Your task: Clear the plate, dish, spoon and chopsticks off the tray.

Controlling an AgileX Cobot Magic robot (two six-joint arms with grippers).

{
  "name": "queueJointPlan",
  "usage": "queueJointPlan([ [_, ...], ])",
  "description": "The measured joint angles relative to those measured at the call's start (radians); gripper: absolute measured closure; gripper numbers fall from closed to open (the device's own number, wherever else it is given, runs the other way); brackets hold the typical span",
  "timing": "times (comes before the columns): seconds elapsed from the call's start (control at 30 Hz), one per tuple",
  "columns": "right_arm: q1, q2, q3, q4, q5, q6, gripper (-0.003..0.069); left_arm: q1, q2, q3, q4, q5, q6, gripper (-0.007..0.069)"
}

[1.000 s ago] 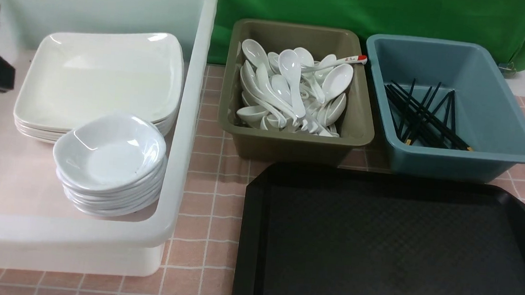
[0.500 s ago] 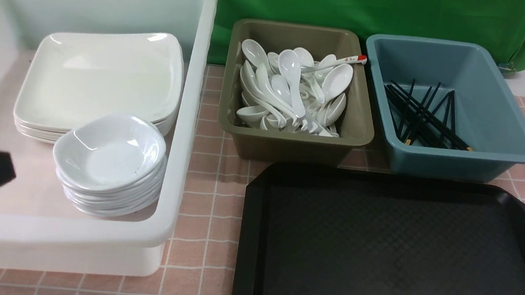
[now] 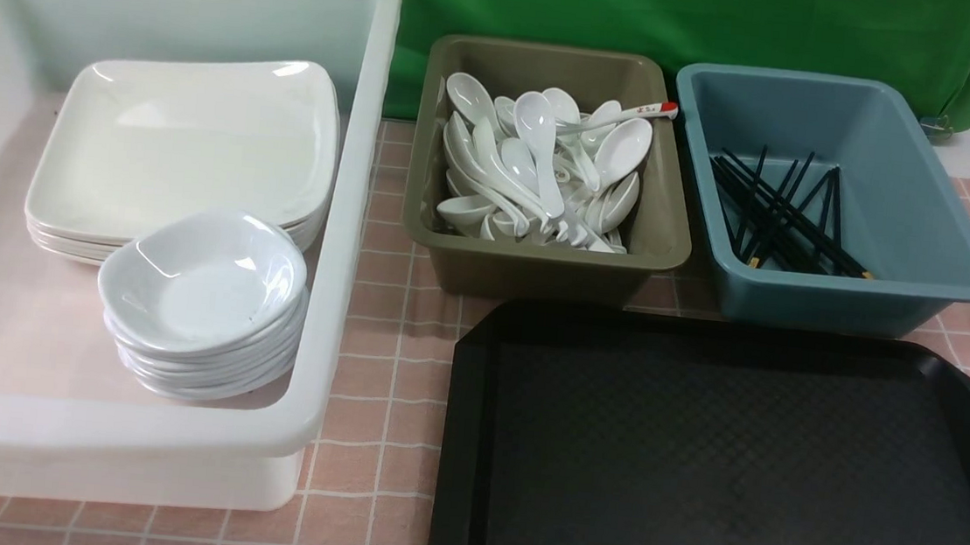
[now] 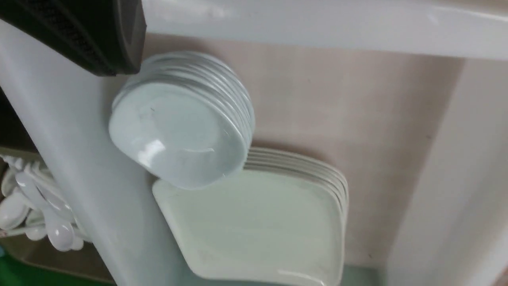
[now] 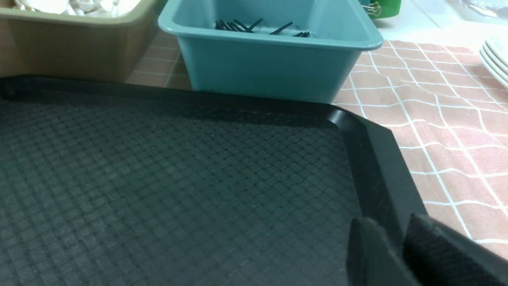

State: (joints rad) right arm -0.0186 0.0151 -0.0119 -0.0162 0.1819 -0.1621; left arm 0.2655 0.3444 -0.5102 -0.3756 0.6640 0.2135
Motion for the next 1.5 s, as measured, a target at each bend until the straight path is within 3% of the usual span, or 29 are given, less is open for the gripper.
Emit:
queueJointPlan([
  [0.2, 0.000, 0.000, 0.000, 0.000, 0.001, 0.000, 0.0460, -0.025, -0.018, 0.067, -0.003, -0.194, -0.033, 0.0617],
  [0.43, 0.000, 0.000, 0.000, 0.000, 0.001, 0.000, 0.0456, -0.129, -0.166, 0.314, 0.251, -0.423, -0.431, 0.0617],
  [0.53, 0.000, 0.000, 0.000, 0.000, 0.001, 0.000, 0.0452, -0.170, -0.233, 0.399, 0.319, -0.442, -0.496, 0.0617],
  [0.8, 0.000, 0.000, 0.000, 0.000, 0.001, 0.000, 0.0440, -0.233, -0.344, 0.516, 0.369, -0.441, -0.527, 0.0617],
  [1.5, 0.000, 0.000, 0.000, 0.000, 0.001, 0.000, 0.0419, -0.237, -0.344, 0.516, 0.376, -0.431, -0.478, 0.0617],
])
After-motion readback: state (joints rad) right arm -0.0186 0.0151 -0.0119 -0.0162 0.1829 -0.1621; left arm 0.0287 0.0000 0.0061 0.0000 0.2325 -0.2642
